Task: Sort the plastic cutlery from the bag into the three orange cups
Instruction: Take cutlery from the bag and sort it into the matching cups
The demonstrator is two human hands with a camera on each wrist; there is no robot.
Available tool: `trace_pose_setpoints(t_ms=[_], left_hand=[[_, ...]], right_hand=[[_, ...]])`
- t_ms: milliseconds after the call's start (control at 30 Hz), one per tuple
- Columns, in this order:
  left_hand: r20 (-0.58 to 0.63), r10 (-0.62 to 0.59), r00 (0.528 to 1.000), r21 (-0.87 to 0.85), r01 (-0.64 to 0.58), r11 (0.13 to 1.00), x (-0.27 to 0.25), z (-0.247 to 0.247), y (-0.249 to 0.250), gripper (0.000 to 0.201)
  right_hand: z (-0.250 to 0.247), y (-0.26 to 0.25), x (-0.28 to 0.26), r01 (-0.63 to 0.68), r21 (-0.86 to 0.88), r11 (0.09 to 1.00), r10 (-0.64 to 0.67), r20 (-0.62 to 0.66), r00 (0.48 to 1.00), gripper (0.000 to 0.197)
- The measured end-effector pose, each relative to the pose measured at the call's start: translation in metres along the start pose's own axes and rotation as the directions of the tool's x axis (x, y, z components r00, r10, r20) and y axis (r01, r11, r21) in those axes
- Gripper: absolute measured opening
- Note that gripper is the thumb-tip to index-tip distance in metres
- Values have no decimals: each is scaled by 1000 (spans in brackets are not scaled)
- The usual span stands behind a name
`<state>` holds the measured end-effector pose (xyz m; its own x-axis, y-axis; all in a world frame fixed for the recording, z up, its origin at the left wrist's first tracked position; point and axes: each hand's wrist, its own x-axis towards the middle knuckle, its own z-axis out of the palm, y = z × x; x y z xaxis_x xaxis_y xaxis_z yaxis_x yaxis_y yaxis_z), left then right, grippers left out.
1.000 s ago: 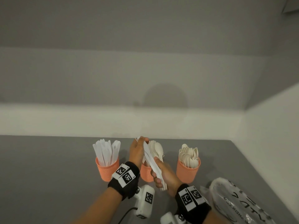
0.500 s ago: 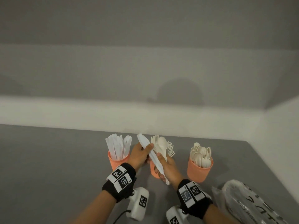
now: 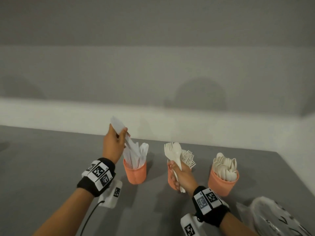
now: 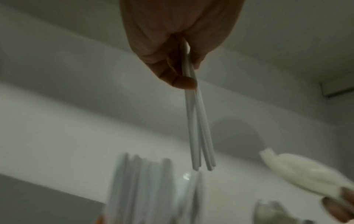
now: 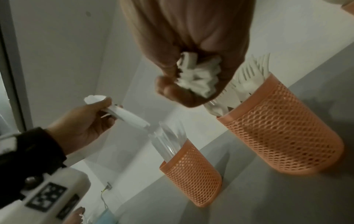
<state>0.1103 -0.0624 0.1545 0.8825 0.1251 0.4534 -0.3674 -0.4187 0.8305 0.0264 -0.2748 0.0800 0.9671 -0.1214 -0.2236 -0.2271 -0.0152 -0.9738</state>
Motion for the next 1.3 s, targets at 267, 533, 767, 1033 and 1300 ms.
trace_pose_setpoints(t_ms=[267,533,767,1033,1300], left_hand=[[86,-4,996,295,-21,955,-10,6,-44,29],[299,-87,950,420,-49,906,-23,24,-68,83],[311,-22,950,513,-148,846,-24,34,-58,38],[295,112,949,547,-264,795,-38,36,-68,61],[159,79,984,239,-116,964,-58,50,-22,66]], right_hand=[[2,-5,5,22,63,998,-27,83,996,23],[4,-1,8,2,100,995,-10,79,997,27],[10,-3,7,38,95,995,-49,116,992,25],[9,0,6,35,135,990,-51,112,992,26],[6,1,4,-4,224,975,-29,142,989,30]])
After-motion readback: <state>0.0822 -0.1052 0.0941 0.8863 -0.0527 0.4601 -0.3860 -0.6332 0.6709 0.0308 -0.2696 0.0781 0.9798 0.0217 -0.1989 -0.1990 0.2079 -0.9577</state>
